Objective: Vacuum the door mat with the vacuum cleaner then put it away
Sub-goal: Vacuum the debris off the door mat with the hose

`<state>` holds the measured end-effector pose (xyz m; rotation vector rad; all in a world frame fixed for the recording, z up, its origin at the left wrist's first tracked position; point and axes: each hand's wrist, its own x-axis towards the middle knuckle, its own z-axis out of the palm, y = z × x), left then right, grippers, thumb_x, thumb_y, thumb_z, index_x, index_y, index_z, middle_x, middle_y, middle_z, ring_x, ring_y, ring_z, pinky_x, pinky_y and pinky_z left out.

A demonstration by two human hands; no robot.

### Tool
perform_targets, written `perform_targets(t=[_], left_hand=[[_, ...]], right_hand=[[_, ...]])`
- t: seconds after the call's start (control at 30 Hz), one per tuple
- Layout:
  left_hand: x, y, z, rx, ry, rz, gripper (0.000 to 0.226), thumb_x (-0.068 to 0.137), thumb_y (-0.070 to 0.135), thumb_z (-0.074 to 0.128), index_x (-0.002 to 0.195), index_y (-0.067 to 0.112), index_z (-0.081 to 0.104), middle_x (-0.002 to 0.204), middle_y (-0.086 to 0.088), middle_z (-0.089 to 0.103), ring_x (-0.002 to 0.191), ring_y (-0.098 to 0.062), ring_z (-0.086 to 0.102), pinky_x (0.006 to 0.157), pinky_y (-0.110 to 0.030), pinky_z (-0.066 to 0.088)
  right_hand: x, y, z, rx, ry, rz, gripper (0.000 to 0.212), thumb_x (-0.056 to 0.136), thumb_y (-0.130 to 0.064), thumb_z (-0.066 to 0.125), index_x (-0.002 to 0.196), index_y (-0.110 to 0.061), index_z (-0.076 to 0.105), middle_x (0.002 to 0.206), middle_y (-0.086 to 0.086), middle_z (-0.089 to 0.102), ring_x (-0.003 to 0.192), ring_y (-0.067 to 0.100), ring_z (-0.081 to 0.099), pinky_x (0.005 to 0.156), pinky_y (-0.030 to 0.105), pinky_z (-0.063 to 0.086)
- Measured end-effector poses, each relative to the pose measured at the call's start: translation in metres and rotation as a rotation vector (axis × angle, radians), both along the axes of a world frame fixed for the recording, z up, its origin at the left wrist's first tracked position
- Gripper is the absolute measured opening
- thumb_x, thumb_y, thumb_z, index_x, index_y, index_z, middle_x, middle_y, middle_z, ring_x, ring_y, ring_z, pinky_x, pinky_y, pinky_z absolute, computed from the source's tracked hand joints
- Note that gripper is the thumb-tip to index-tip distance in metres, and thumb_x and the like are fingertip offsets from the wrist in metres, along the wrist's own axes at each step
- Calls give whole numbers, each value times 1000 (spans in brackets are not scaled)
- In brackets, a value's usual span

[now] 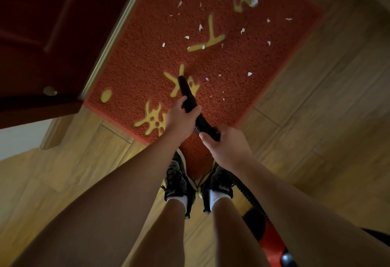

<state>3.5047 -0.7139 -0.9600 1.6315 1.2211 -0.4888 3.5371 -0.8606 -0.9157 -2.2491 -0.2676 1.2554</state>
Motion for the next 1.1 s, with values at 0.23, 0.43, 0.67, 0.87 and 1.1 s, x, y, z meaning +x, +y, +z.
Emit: perform_targets(t=[0.23,0.43,0.67,0.87,1.1], left_hand=[[6,-7,2,-4,8,5,63,97,37,66,153,22,41,145,-2,54,94,-12,54,62,-15,40],[8,-22,8,-49,35,-7,65,98,41,65,154,26,38,149,0,52,121,-23,60,78,-26,45],[16,-38,11,-87,20,-19,66,98,38,66,155,24,37,153,0,47,129,-23,55,87,-27,44],[23,-49,13,-116,22,-24,66,99,35,66,156,24,36,153,0,46,130,-25,55,90,-28,44],[21,-61,15,-112,18,-51,65,98,36,66,155,24,37,153,0,47,130,-26,55,94,-30,46]], right_hand=[[5,-6,3,-14,33,-12,37,93,-50,59,75,-18,57,61,-1,62,49,17,57,49,33,47],[8,-21,11,-51,50,-13,33,94,-50,59,72,-26,51,62,-3,60,51,15,57,48,27,38],[11,-36,18,-71,61,-36,32,97,-47,57,73,-25,50,59,-6,56,45,8,50,40,17,30],[12,-48,21,-52,75,-57,33,99,-46,55,78,-21,51,61,-2,55,45,13,48,36,18,29],[7,-59,21,-73,80,-80,33,98,-46,55,79,-19,54,62,-1,56,48,15,51,42,26,35]])
